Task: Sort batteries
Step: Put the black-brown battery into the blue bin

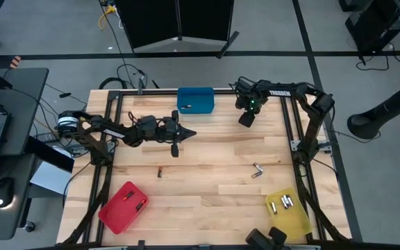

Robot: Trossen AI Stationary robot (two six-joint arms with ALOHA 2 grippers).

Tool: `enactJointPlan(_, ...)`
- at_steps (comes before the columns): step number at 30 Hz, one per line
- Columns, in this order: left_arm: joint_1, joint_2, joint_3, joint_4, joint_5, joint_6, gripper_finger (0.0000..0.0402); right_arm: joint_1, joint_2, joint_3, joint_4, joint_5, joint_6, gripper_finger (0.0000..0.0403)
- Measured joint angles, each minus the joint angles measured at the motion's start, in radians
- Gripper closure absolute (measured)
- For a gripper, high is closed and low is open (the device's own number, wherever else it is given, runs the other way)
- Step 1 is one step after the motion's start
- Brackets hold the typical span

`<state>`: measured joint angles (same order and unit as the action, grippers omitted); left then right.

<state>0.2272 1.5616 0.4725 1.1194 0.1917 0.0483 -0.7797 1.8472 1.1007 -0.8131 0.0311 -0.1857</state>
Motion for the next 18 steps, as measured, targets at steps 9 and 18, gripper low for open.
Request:
enactJointPlan(9,0.0,0.0,0.0,-0.004,-0.028,0.007,0.0387,0.044,0.0,-0.001,-0.003,0.018,0.0,0.035)
enactJointPlan(18,0.0,-0.043,-0.065,0.012,-0.059,0.021,0.0387,0.169,-0.148,-0.006,0.069,0.007,0.026,0.035)
